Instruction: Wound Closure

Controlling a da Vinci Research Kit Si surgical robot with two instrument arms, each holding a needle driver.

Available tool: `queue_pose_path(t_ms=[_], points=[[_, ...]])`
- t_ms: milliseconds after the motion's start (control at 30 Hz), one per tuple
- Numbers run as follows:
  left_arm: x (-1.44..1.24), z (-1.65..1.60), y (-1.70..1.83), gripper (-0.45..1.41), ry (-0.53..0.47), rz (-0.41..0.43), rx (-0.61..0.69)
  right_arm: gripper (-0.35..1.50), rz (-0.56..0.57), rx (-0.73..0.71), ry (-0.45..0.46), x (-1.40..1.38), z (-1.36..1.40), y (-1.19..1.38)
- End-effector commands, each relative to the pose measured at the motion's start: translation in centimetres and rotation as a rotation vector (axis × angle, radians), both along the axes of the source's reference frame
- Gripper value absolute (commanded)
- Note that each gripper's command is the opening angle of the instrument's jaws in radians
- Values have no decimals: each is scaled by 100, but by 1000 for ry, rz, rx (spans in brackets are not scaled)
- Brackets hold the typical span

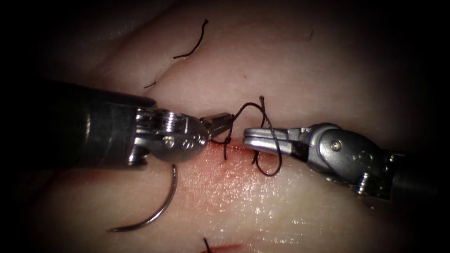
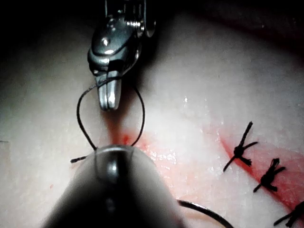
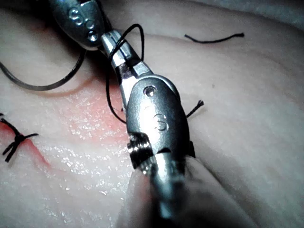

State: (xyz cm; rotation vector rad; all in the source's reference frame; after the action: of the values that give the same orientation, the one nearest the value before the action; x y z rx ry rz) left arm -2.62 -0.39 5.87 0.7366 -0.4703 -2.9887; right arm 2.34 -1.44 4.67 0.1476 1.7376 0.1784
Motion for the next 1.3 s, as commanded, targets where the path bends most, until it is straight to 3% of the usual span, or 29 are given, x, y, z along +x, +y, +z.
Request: queue_pose_path(t_ms=[33, 267, 367, 467, 633, 700, 733, 800, 1000, 1133, 1300], points=[[-9, 5, 1, -45, -7, 0, 3, -35, 32, 4, -28, 11, 1, 2], [-33, 3, -3, -45, -30, -6, 18, -13, 151, 105, -114, 22, 8, 1], [-37, 2, -4, -45, -38, -6, 23, -13, 196, 135, -135, 20, 11, 1], [-35, 1, -4, -45, -43, -14, 16, -28, 244, 190, -149, 15, 16, 3], [-33, 3, -4, -45, -37, -23, 14, -35, 360, 384, -207, 5, 26, 10], [-33, 5, -4, -45, -37, -25, 14, -15, 396, 474, -217, 3, 32, 15], [-34, 7, -4, -45, -36, -28, 13, 12, 417, 534, -221, 2, 36, 17], [-34, 10, -4, -45, -35, -30, 13, 37, 449, 620, -226, 1, 43, 21], [-37, 21, -5, -45, -28, -41, 6, 2, 504, 755, -365, 0, 69, 18], [-40, 25, -8, -45, -24, -42, 6, 19, 527, 818, -427, 2, 83, 18], [-44, 31, -14, -45, -16, -38, 11, 21, 579, 843, -478, -1, 93, 25]])
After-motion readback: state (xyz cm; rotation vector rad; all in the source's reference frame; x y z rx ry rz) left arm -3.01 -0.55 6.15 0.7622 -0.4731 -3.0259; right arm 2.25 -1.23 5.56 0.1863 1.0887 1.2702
